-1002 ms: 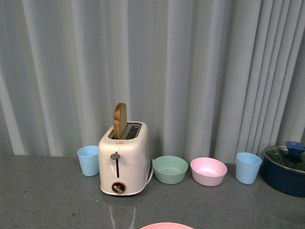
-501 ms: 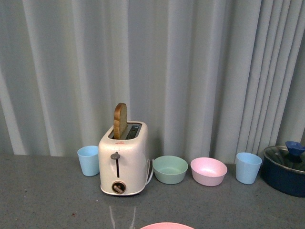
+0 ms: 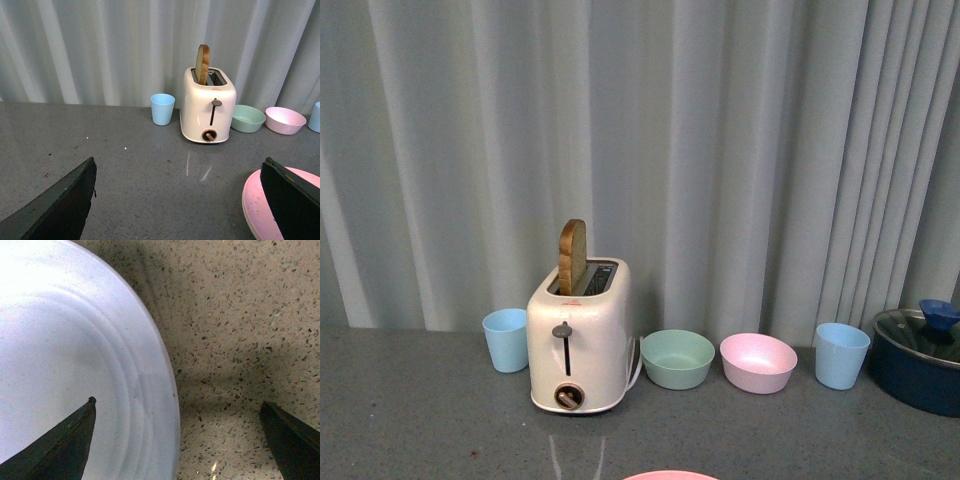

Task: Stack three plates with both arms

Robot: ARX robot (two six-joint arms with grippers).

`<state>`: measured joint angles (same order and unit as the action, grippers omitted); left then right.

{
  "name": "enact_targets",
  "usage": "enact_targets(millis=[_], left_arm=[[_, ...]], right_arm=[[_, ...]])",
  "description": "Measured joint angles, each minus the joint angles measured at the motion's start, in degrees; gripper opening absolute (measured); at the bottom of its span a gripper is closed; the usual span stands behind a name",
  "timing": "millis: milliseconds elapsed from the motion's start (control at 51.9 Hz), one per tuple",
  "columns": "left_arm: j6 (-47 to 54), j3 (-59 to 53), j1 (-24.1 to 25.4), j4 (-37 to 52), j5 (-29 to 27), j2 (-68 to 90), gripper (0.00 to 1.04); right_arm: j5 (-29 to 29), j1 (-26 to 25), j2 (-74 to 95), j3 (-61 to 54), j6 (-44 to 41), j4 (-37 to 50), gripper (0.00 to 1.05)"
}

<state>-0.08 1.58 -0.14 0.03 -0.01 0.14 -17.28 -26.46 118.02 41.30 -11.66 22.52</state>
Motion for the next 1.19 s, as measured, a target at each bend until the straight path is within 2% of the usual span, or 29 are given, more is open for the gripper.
enact_targets(millis=[250,501,539,944,1195], left_arm=[[0.0,0.0,0.0,0.0,0.0,0.0,0.98],[0.0,0.0,0.0,0.0,0.0,0.0,0.98],[0.0,0.0,0.0,0.0,0.0,0.0,0.98],[0.0,0.0,0.0,0.0,0.0,0.0,0.98],[0.0,0.0,0.0,0.0,0.0,0.0,0.98]], right_arm=[[-1.4,-0.6,0.0,-2.5,1.0,1.7,0.42],[-1.9,-1.9,-1.8,-4.1,1.8,2.5,0.05],[-2.1,-2.1,-2.5,-4.2,2.3,2.5,0.02],[-4.2,-4.6,-20.3,-5.7,2.9,-2.9,0.03],[-5.3,-2.6,-28.2,-4.6,6.0,-4.5,0.03]])
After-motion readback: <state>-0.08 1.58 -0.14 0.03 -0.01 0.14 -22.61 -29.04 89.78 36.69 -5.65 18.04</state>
